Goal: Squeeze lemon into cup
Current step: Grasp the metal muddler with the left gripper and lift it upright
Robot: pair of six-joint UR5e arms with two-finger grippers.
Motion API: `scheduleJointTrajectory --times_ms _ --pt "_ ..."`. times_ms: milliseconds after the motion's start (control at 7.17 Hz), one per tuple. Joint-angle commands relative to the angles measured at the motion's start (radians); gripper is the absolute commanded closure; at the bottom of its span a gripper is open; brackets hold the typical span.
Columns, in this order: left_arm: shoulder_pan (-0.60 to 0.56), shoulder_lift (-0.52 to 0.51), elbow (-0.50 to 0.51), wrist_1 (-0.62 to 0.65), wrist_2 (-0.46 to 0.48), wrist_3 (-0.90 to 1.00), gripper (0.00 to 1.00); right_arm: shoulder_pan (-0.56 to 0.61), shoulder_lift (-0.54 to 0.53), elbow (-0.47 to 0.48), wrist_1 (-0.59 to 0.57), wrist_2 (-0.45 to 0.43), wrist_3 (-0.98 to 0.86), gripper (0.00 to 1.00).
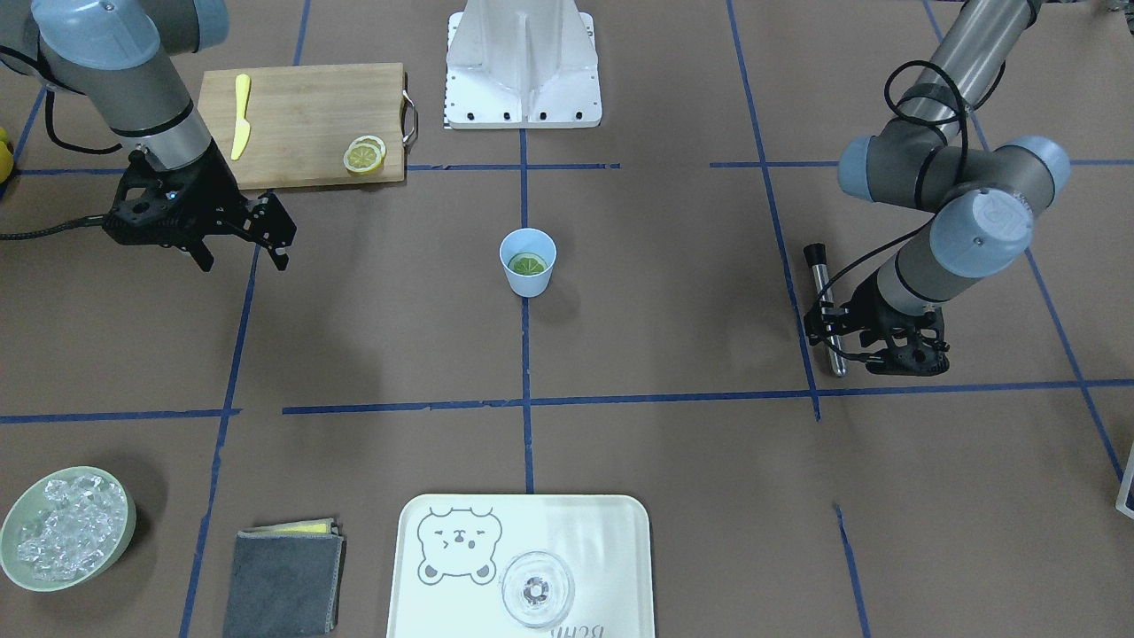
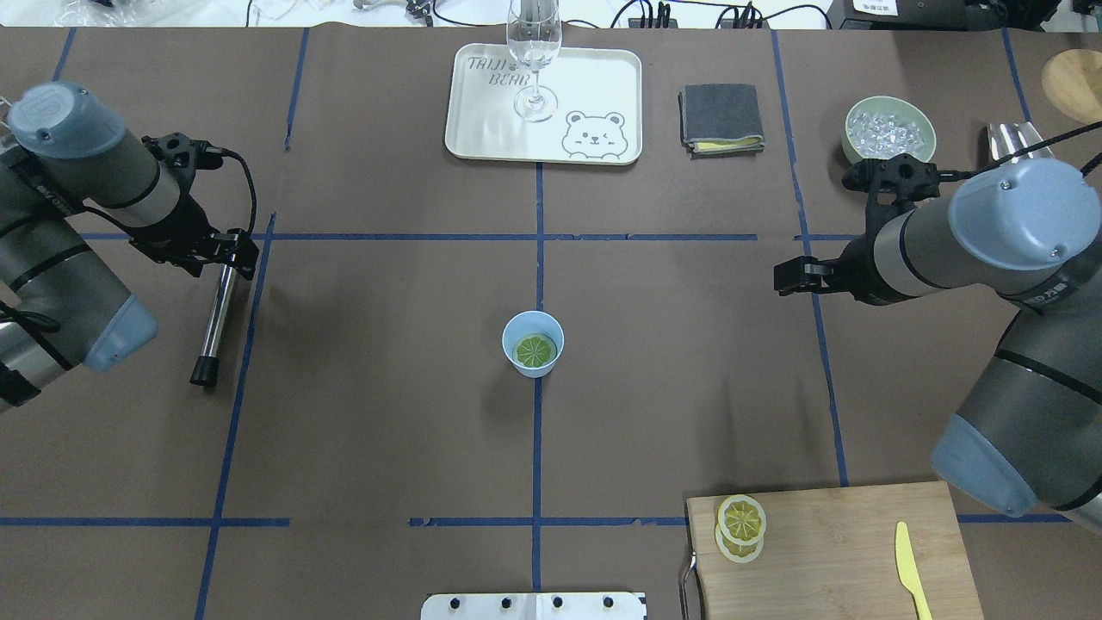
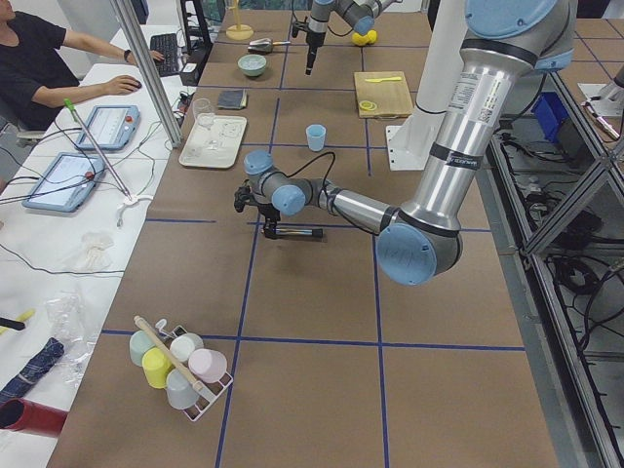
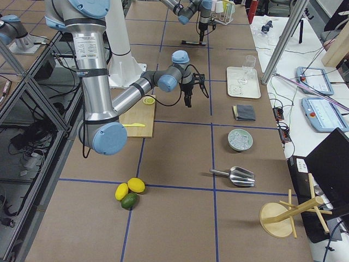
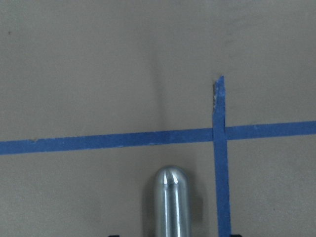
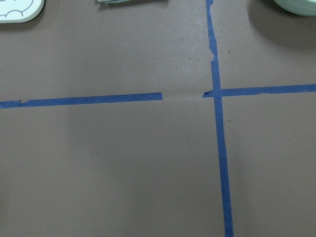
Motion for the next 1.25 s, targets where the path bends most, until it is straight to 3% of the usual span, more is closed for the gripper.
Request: scheduleJointTrajectory --times_ms 0,418,558,697,976,1115 --pt "0.004 0.000 0.003 0.001 -0.001 0.000 0.27 0.000 0.000 0.001 0.001 0.002 0.000 0.00" --pt "0.008 -0.002 0.024 -0.004 -0.001 0.002 0.30 0.000 0.000 0.001 0.001 0.012 0.002 0.00" --pt "0.008 -0.003 0.023 0.001 -0.001 0.000 0.56 -0.002 0.000 0.002 0.000 0.012 0.002 0.00" --pt "0.008 -0.005 0.021 0.001 -0.001 0.000 0.99 0.000 0.000 0.002 0.001 0.014 0.003 0.00" --pt "0.008 -0.003 0.009 0.002 -0.002 -0.002 1.00 0.000 -0.002 0.001 0.001 0.014 0.002 0.00" --pt "0.004 0.001 -0.043 0.011 -0.004 -0.003 1.00 0.000 -0.002 0.001 0.001 0.012 0.003 0.00"
